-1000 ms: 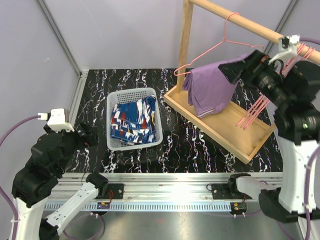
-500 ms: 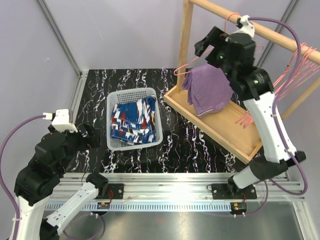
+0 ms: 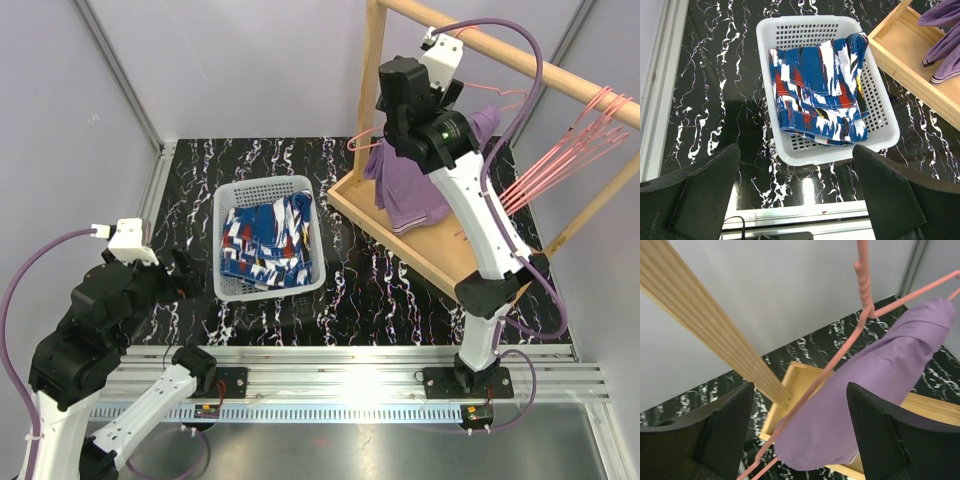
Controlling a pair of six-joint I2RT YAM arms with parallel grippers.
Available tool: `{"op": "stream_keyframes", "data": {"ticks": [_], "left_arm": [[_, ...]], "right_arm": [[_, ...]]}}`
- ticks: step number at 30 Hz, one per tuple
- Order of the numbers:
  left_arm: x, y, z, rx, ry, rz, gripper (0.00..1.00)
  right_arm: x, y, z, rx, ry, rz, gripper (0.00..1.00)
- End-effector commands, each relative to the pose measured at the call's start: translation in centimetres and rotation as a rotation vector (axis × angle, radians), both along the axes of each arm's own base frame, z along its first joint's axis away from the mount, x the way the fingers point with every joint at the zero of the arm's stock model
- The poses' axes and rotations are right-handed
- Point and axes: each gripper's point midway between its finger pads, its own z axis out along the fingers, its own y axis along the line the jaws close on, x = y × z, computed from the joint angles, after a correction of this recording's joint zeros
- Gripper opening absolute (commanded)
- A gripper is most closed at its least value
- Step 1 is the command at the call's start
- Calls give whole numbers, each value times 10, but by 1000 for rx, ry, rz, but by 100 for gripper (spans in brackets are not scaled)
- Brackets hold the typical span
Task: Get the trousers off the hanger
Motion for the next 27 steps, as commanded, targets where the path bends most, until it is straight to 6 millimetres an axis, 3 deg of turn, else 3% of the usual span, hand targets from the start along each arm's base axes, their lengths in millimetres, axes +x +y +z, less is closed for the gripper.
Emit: {"op": "stream_keyframes", "data": {"ticks": [1, 3, 5, 6, 7, 9, 14, 15, 18, 19, 21, 22, 23, 27], "left_arm": [[-1, -4, 9, -16, -26, -25, 99], [-2, -3, 8, -16, -28, -27, 99], [-3, -2, 6, -10, -26, -27, 99], [-3, -2, 4, -7, -22, -26, 99], [-3, -3, 3, -7, -19, -28, 99], [-4, -3, 1, -7, -15, -33, 99], [-3, -6, -4, -16, -11, -39, 99], [-3, -7, -5, -20, -9, -45, 99], [-3, -10, -5, -25, -3, -55, 99], [-4, -9, -4, -26, -5, -55, 99], [-4, -9, -4, -21, -5, -56, 99], [-5, -8, -2, -24, -12, -56, 99], [-6, -7, -1, -23, -14, -55, 99], [-8, -7, 0, -26, -16, -58, 99]], "right_arm": [[-11, -20, -1, -34, 9, -106, 79], [-15, -21, -11, -30, 29, -104, 63], [-25, -27, 3, 30, -25, -100, 48], [-25, -26, -13, 15, 2, -96, 44], [-34, -32, 0, 48, -43, -96, 40], [-39, -39, -8, 28, -31, -118, 35], [-60, -56, -8, 25, -34, -138, 32], [-60, -56, -17, 12, -16, -123, 31], [-69, -62, -12, 32, -43, -103, 21], [-75, -66, -5, 52, -64, -86, 21], [-71, -65, -19, 65, -38, -16, 21], [-73, -67, -10, 105, -81, 12, 21], [-71, -60, -21, 116, -56, 67, 22], [-70, -69, -26, 117, -50, 106, 27]]}}
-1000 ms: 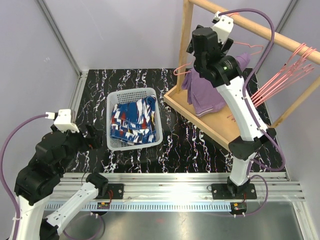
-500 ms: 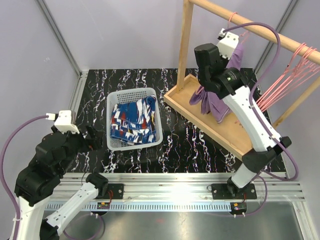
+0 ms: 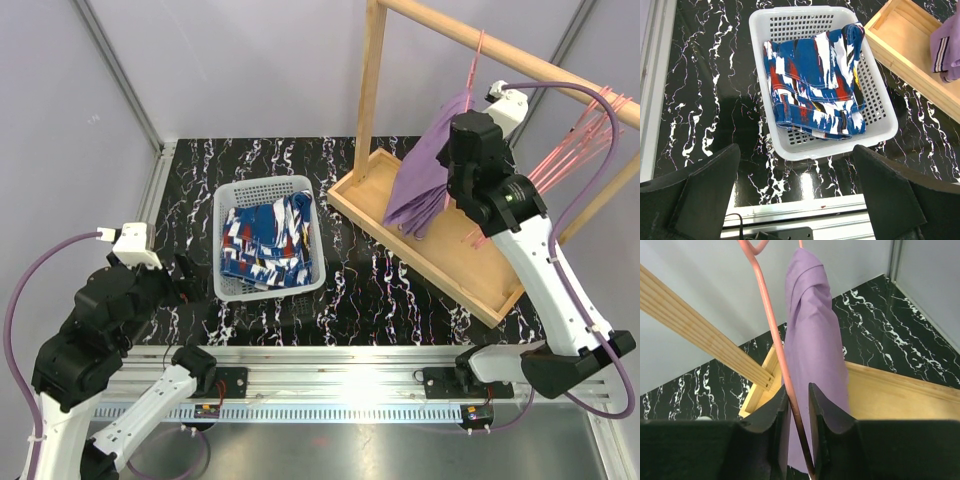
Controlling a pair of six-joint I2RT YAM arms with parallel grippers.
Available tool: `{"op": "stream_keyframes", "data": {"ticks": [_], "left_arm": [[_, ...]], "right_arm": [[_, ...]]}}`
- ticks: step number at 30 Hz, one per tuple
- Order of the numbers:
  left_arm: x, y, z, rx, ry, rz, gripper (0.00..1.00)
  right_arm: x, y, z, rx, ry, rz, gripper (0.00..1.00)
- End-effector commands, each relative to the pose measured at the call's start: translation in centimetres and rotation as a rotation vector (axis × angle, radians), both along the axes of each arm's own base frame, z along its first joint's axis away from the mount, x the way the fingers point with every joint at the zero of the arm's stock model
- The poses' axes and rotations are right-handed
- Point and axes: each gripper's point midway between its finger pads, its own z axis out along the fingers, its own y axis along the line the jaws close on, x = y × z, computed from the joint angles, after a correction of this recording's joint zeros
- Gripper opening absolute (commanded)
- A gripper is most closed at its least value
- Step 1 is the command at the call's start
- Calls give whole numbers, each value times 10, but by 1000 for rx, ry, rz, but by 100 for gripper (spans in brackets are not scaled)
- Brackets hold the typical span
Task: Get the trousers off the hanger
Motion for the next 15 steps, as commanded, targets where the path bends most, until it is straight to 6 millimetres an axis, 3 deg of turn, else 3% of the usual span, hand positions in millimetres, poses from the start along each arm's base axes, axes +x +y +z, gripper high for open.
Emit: {"op": "stream_keyframes", "data": {"ticks": [1, 7, 15], "left_arm": [[-4, -2, 11, -22, -36, -27, 99], [-6, -1, 12, -21, -36, -24, 99], [-6, 3, 15, 6, -39, -16, 99]], "right_arm": [[3, 5, 8, 30, -41, 72, 27], [-1, 0, 11, 0, -40, 81, 27], [-1, -5, 3, -55, 2, 82, 34]]}}
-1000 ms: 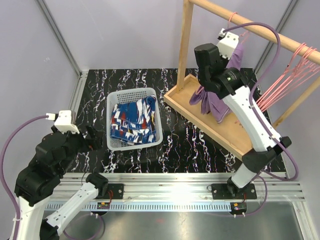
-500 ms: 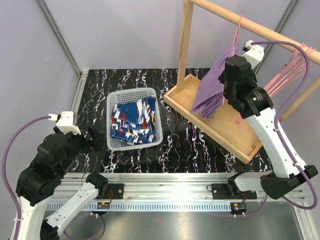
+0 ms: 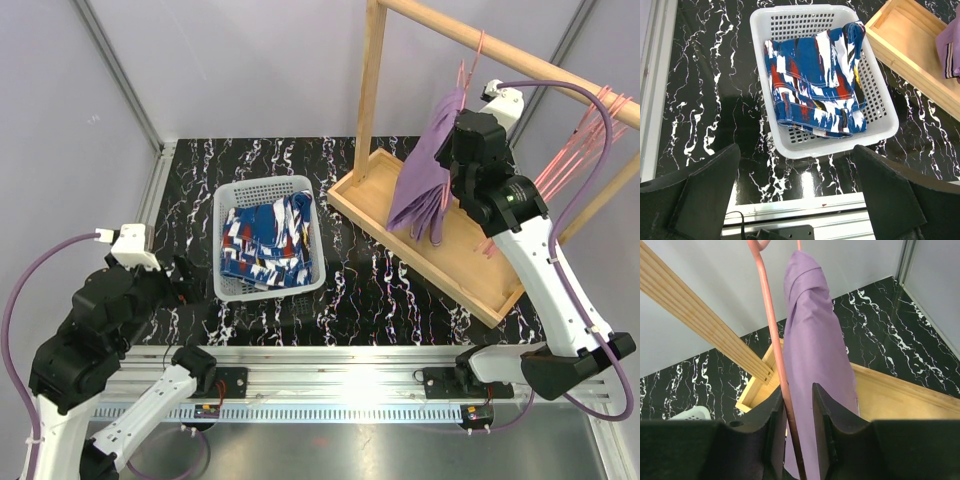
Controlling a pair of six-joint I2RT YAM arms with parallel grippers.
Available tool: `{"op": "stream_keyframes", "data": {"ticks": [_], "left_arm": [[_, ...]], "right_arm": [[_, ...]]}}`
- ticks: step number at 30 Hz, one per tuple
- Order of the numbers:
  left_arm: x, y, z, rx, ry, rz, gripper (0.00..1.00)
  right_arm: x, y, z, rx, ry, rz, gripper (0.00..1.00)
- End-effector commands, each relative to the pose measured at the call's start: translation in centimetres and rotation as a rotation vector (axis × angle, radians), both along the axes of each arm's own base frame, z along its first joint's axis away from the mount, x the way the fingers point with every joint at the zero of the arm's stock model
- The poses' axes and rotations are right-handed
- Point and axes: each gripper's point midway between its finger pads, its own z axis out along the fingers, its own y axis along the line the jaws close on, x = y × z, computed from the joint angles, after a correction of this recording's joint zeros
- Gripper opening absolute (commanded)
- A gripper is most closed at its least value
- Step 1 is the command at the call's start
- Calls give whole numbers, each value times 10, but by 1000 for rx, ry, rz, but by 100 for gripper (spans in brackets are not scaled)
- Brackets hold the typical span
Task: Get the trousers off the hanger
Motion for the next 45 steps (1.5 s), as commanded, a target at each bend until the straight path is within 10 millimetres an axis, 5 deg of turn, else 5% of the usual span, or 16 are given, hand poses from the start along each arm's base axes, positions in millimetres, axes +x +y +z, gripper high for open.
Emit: {"op": "stream_keyframes", "data": {"ticks": [1, 10, 11, 12, 27, 37, 45], "left_arm": [[-4, 2, 16, 2, -46, -15, 99], [-3, 4, 19, 14, -53, -14, 99], [-4, 4, 20, 12, -54, -15, 99], [-3, 4, 20, 14, -54, -16, 99], [-1, 1, 15, 0, -45, -12, 99], [0, -4, 12, -18, -34, -20, 99], [20, -33, -3, -39, -21, -121, 99]], "right_arm": [[-6, -7, 7, -32, -12, 7, 32], [-4, -8, 3, -104, 17, 44, 20], [-4, -8, 7, -108, 8, 50, 2], [-3, -7, 11, -113, -1, 56, 0], [-14, -8, 130, -246, -255, 143, 0], [-36, -9, 157, -216, -316, 183, 0], [-45, 7, 159, -209, -340, 293, 0]]}}
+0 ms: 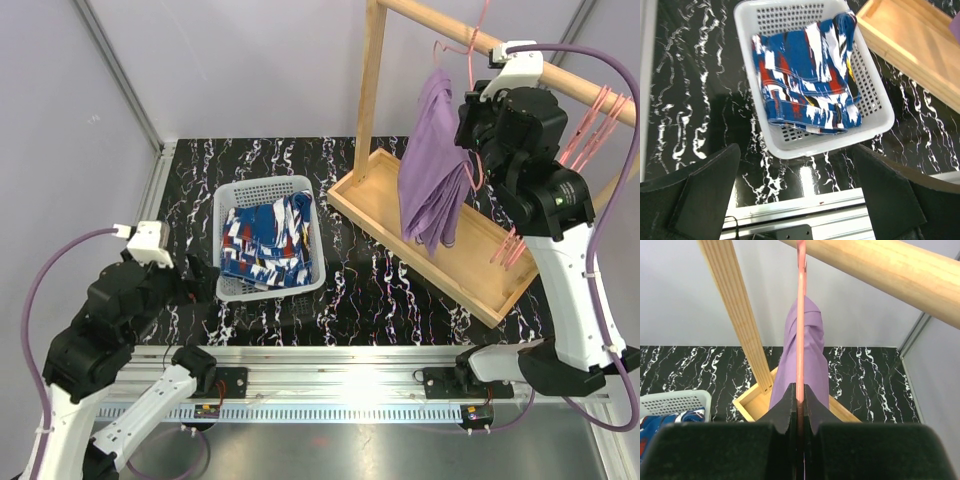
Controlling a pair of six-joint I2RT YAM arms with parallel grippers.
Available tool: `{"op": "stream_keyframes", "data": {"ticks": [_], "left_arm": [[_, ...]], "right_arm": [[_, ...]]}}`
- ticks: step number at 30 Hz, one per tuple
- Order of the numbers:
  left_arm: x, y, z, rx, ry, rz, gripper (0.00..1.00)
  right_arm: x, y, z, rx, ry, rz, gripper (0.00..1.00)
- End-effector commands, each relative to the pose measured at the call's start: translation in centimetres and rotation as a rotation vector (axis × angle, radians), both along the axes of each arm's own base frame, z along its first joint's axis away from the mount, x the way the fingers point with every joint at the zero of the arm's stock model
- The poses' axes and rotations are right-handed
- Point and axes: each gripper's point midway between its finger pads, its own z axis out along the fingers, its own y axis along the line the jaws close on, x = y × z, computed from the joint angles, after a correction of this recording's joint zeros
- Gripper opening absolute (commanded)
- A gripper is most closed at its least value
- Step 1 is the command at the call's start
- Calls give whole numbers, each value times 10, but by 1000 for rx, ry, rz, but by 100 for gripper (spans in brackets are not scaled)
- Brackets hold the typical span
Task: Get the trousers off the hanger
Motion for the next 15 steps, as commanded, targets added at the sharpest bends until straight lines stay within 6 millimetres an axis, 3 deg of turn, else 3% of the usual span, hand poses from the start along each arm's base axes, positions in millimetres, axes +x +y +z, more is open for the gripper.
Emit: {"op": "stream_keyframes", "data": {"ticks": [1, 9, 15], "left_arm": [[17, -24, 6, -48, -38, -77, 99], [31, -46, 9, -90, -50, -139, 99], [52, -62, 22, -108, -63, -161, 99]], "right_arm": [[-23, -3, 64, 79, -204, 48, 0], [-35, -2, 80, 88, -231, 83, 0], [-58, 6, 74, 162, -187, 164, 0]]}}
